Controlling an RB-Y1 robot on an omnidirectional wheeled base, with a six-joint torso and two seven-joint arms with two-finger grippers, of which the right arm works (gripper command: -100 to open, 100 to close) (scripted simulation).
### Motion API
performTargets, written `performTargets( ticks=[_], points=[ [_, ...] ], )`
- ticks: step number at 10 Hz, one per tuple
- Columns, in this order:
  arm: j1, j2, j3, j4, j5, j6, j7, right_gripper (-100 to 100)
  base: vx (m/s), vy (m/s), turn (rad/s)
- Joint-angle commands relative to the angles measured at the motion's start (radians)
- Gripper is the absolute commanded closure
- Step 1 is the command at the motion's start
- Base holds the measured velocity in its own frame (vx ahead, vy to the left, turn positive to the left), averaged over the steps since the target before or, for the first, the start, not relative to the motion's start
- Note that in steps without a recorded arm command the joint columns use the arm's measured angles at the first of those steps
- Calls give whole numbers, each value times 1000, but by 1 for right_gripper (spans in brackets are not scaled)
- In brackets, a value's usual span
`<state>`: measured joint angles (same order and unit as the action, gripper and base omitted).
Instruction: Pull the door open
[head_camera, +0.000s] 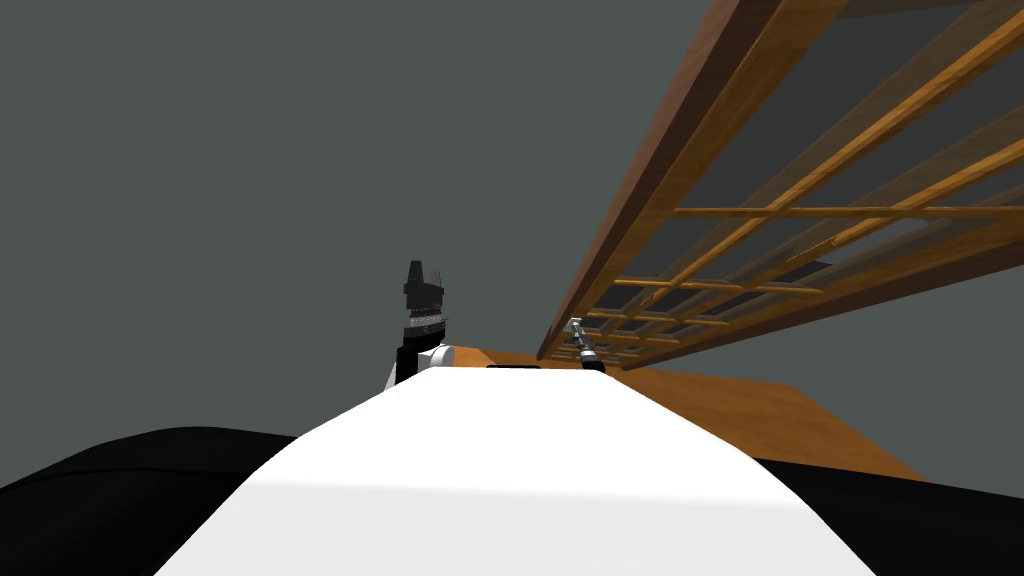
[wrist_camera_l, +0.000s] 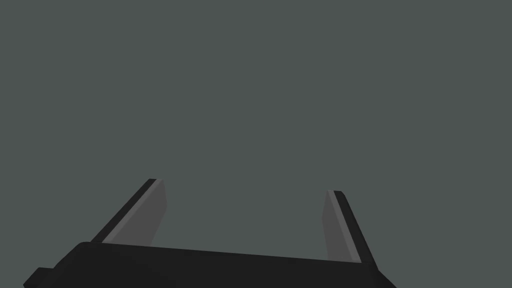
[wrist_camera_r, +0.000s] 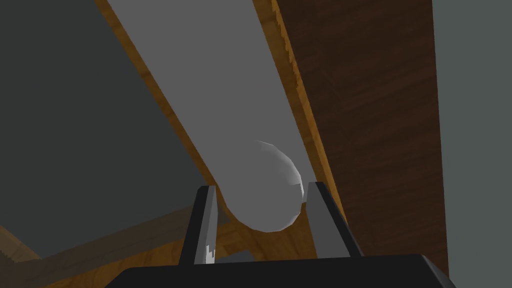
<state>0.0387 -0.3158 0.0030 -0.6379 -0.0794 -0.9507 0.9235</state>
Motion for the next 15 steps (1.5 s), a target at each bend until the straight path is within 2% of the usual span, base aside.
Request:
performTargets(
  ticks=[1,10,11,12,13,15],
  points=[
    [-1,3,3,4,-2,-1,-33,100,-26,-11,17],
    [-11,6,12,9,-32,4,-266,100,-31,-12,32],
    [-11,6,12,9,-32,4,-271,100,-26,-5,10],
    [-13,7,14,9,-38,5,-311,100,-34,-4,40],
    [2,-3,12,13,-30,-13,-253,-100,-18,21,-27],
    [17,-12,12,13,-25,-30,-213,-100,7,39,-62]
  ],
)
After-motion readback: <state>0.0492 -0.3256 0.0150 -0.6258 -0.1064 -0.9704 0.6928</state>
